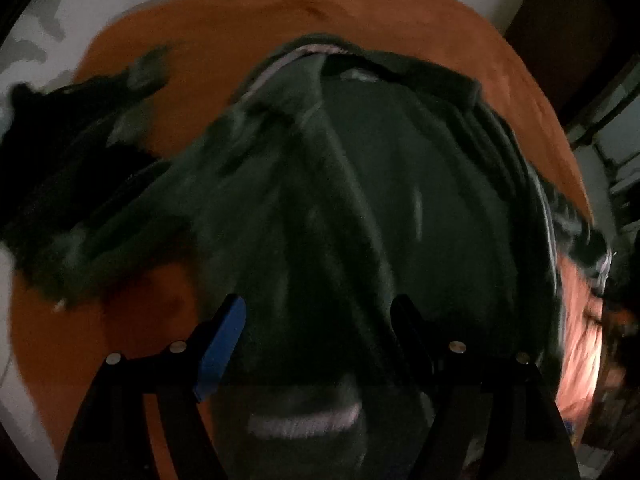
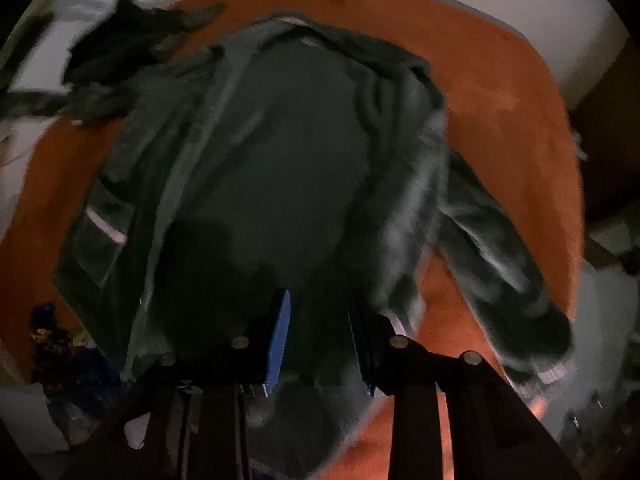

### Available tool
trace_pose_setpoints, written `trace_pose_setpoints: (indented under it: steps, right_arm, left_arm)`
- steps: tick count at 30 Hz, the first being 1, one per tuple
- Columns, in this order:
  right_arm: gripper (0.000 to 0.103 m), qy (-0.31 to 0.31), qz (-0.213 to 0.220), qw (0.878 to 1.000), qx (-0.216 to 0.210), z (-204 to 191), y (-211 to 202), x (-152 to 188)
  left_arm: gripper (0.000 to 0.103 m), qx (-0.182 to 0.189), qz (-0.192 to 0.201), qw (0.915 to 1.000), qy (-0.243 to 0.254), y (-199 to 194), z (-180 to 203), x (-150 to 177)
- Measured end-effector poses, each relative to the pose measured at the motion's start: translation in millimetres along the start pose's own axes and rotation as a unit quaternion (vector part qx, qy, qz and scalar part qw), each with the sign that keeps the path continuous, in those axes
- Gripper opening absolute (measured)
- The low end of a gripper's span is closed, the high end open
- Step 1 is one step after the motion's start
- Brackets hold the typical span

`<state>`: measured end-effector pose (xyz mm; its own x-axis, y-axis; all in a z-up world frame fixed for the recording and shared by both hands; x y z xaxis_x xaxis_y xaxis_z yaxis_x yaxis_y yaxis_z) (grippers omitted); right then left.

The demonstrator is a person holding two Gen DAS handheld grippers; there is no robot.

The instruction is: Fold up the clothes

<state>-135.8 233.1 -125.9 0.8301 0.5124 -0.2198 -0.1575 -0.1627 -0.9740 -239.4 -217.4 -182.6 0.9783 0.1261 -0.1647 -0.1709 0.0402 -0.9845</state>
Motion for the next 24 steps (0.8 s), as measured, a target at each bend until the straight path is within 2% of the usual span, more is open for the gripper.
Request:
trace_pose_setpoints:
  steps: [3,6,10,16,17,18,20,21,24]
  right_arm:
    - [0.029,0.02,0.01,0.999,-0.043,3.1,16.7,-4.8]
    - [0.029,0.055,0.013,0.995,-0.087,12.1,28.0,-10.4]
    - [0.029,0.088,0.032,0.991,-0.096,29.4,39.5,-20.4]
    - [0.029,0.154,0.042,0.98,-0.123,48.7,51.3,-17.2]
    - [0.029,0.17,0.042,0.977,-0.124,52.3,53.7,-15.5]
    - [0.029,0.185,0.042,0.973,-0.13,54.9,55.4,-14.3]
    - [0.029,0.214,0.045,0.965,-0.144,59.0,57.1,-12.9]
    - [0.029,0.227,0.048,0.961,-0.154,59.7,56.0,-12.4]
    - [0.029,0.246,0.061,0.952,-0.169,60.3,49.6,-13.2]
  left_arm:
    - [0.076,0.033,0.018,0.9986,-0.035,35.4,-1.8,-53.6]
    - [0.076,0.062,0.012,0.9953,-0.073,67.2,-10.5,-89.8]
    - [0.076,0.019,0.012,0.9941,-0.106,102.1,-36.4,-122.2]
    - [0.075,0.111,0.042,0.9863,-0.114,112.9,-27.7,-134.1]
    - [0.063,0.126,0.047,0.9841,-0.116,114.3,-26.2,-136.1]
    - [0.046,0.142,0.052,0.9816,-0.117,115.7,-24.7,-138.0]
    - [0.044,0.107,0.051,0.9881,-0.099,124.1,-22.3,-136.2]
    - [0.044,0.1,0.049,0.9885,-0.102,127.9,-23.4,-134.4]
    - [0.044,0.112,0.05,0.9836,-0.132,132.6,-27.0,-130.3]
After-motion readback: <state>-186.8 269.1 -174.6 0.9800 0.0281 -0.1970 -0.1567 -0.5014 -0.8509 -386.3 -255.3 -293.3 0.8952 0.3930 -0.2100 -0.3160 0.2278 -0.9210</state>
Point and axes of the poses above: each gripper's, at about its wrist camera, not at the fingertips, and y roughly the way its jaws point, z to its right, x to its underside, the point moved 7 cm from there along y, roughly the way its jaws point, and after that the axes turned 6 degrees about -z, right-handed, at the moved point
